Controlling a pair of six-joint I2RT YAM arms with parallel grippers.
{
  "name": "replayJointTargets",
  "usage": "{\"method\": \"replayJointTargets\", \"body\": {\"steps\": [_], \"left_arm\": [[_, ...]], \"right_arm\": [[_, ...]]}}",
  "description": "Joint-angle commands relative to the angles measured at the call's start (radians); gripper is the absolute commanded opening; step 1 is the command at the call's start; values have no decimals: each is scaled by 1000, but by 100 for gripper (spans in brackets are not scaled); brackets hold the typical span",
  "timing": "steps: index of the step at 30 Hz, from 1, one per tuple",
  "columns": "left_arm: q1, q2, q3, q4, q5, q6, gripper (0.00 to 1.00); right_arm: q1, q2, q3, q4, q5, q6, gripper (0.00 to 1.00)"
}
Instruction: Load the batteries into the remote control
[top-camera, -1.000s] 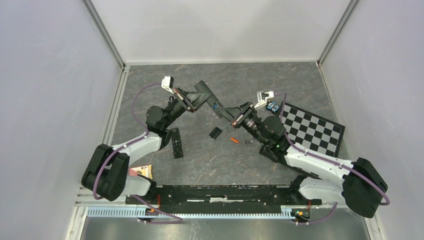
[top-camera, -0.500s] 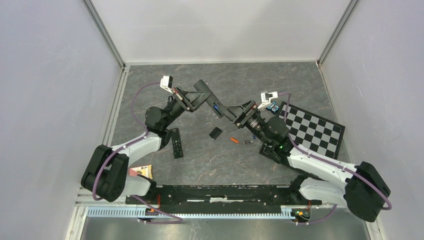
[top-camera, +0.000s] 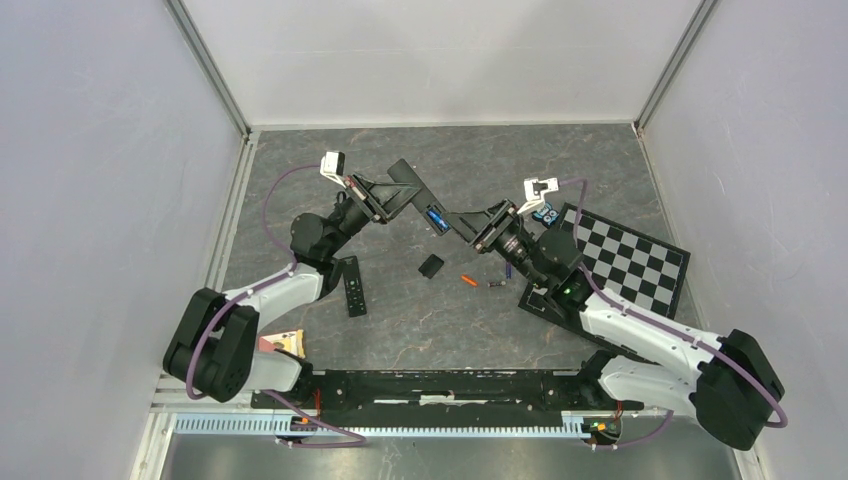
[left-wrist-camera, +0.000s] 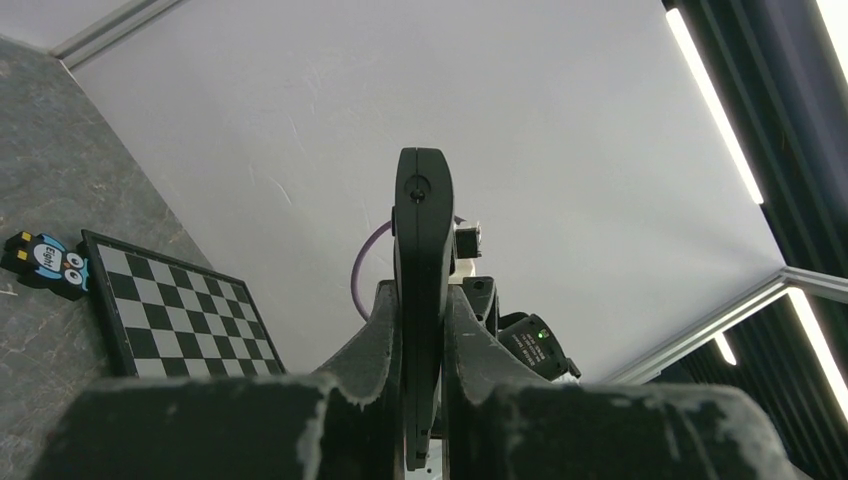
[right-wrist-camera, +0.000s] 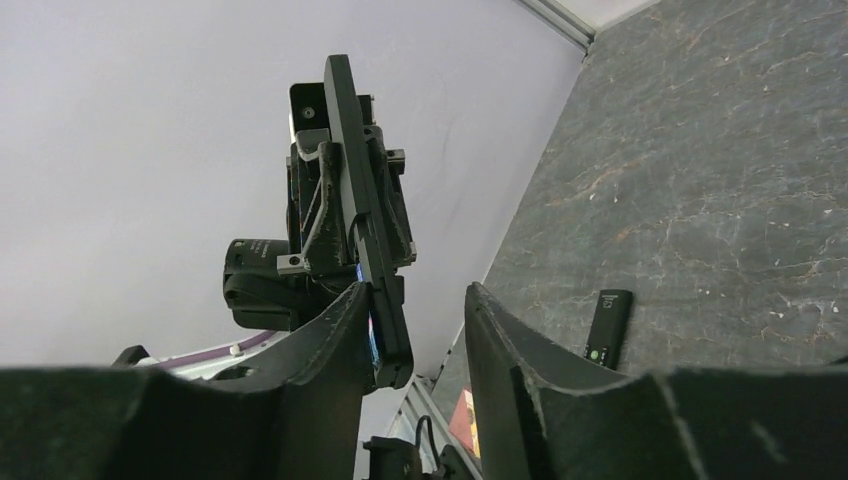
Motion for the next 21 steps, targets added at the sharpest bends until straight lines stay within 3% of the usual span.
{"method": "replayJointTargets", "body": {"steps": [1,6,12,14,18,21], "left_arm": [[-2,-4,21,87,12,10,2],[-2,-16,24,-51,30,110,2],[-7,-45,77,-585,48,433,2],[-15,-19,125,-742,53,513,2],[-62,75,232,-952,47,633,2],[-109,146,308,-1095,-11,717,2]], "right_arm": [[-4,18,51,-91,-8,-65,44],[-10,7,91,-193,35,-186,61],[-39,-28,142,-378,57,-474,82],[-42,-29,142,-421,47,-587,81],[-42,4,133,-481,-48,-792,69],[-42,34,105,-493,-75,-872,66]]}}
